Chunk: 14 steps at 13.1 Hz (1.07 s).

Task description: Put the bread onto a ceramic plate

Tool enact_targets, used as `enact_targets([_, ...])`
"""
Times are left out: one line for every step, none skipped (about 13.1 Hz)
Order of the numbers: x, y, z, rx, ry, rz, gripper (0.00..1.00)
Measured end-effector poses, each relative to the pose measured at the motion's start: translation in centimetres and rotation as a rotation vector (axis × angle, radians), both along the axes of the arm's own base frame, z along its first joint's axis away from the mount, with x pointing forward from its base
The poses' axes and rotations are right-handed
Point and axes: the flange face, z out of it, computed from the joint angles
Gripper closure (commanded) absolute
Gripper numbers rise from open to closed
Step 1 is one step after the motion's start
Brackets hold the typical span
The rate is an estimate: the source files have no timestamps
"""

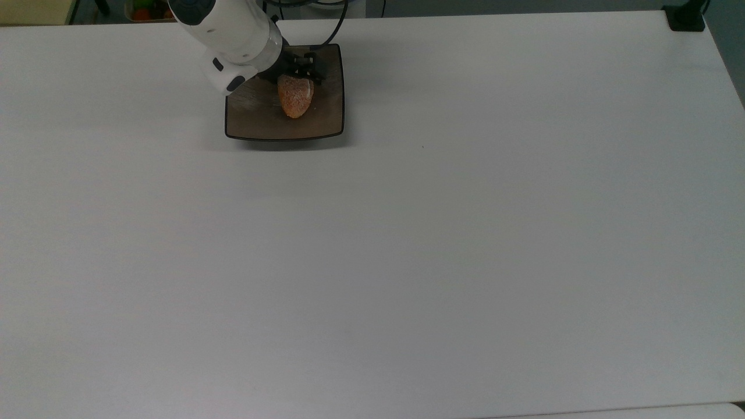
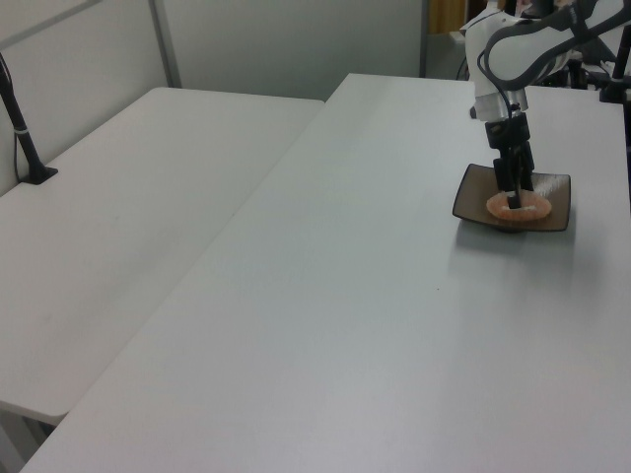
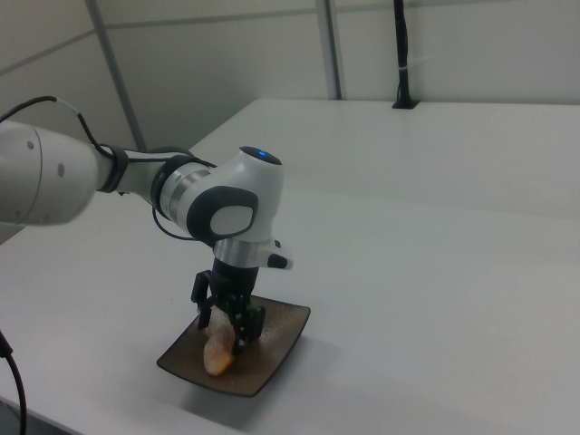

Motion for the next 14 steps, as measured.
enact_targets([0.0, 0.0, 0.1, 0.0, -0.001, 0.0, 0.0])
enact_targets([0.1, 0.0, 0.1, 0.0, -0.003, 0.001, 0.0])
enact_targets([0.2, 0.1, 0.3, 0.0, -0.007, 0.003, 0.0])
enact_targets([0.4, 0.4, 0.6, 0.0, -0.014, 0.005, 0.0])
enact_targets([0.7, 0.8, 1.1, -0.001, -0.024, 0.008, 0.0])
enact_targets([1.2, 1.5, 2.2, -0.004, -0.037, 0.009, 0.0])
enact_targets([1.7, 2.1, 3.2, -0.009, -0.047, -0.002, 0.0])
enact_targets([2.7, 2.8, 5.2, -0.021, -0.075, -0.026, 0.0])
enact_targets([3.3, 3.5, 6.7, -0.027, -0.097, -0.04, 0.0])
enact_targets([4.1, 4.9, 9.2, -0.034, -0.131, -0.056, 0.0])
enact_targets([4.6, 5.9, 11.0, -0.039, -0.148, -0.073, 0.0])
enact_targets([5.1, 6.7, 13.7, -0.045, -0.175, -0.104, 0.0])
enact_targets([5.4, 7.2, 15.5, -0.048, -0.196, -0.123, 0.0])
enact_targets([5.8, 8.0, 17.8, -0.049, -0.232, -0.145, 0.0])
